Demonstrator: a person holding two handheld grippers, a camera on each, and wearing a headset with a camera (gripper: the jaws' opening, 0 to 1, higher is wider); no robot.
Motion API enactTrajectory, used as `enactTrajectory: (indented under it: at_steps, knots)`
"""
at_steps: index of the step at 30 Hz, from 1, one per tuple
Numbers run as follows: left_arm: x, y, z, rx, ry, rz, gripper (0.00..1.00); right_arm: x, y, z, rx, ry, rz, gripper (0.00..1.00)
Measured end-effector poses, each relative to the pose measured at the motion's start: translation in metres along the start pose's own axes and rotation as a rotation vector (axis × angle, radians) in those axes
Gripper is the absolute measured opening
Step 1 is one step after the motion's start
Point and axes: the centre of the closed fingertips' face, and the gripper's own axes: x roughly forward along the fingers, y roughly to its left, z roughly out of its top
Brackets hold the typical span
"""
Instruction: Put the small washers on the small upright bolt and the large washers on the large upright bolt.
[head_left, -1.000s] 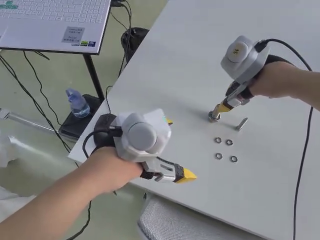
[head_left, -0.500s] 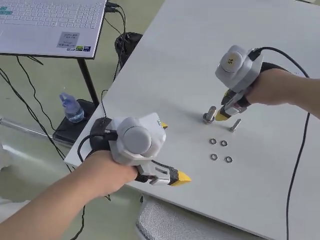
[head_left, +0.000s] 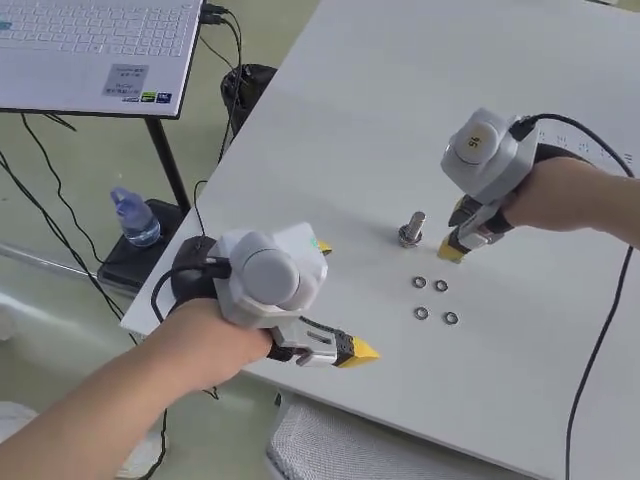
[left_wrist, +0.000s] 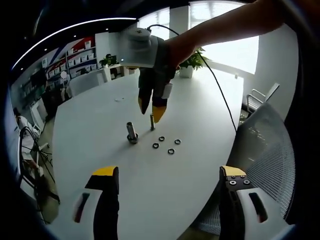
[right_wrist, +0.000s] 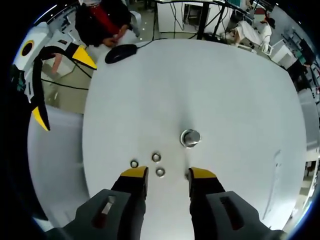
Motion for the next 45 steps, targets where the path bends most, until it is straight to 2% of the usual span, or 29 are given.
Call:
enactTrajectory:
  at_steps: [7, 9, 11, 13, 15, 28, 33, 41, 45]
  knots:
    - [0.000, -0.001, -0.002, 0.000, 0.007, -0.005, 0.83, 0.005, 0.007, -0.010, 0.014, -0.009, 0.011, 0.33]
    - [0.000, -0.004, 0.002, -0.015, -0.016, -0.020, 0.84, 0.007, 0.009, -0.014, 0.020, -0.005, 0.015, 0.33]
    - [0.000, -0.004, 0.002, -0.011, -0.014, -0.014, 0.84, 0.013, 0.005, -0.019, 0.021, 0.002, 0.016, 0.32]
    - [0.001, -0.003, 0.000, 0.000, 0.000, -0.008, 0.84, 0.019, 0.000, -0.020, 0.020, 0.004, 0.018, 0.32]
    - [0.000, -0.004, 0.003, -0.002, -0.008, -0.007, 0.85, 0.023, -0.001, -0.021, 0.026, 0.002, 0.016, 0.31]
    - [0.000, -0.002, 0.004, -0.034, -0.012, -0.001, 0.91, 0.045, 0.009, -0.028, 0.031, 0.003, 0.017, 0.29]
    - [0.002, -0.004, 0.004, -0.053, -0.024, -0.009, 0.94, 0.054, 0.008, -0.034, 0.042, 0.005, 0.002, 0.27]
    - [0.004, -0.010, -0.003, -0.057, -0.002, -0.021, 0.98, 0.067, 0.002, -0.040, 0.050, 0.024, -0.007, 0.26]
    - [0.005, -0.010, -0.002, -0.063, -0.004, -0.023, 0.98, 0.074, -0.002, -0.042, 0.066, 0.025, -0.004, 0.26]
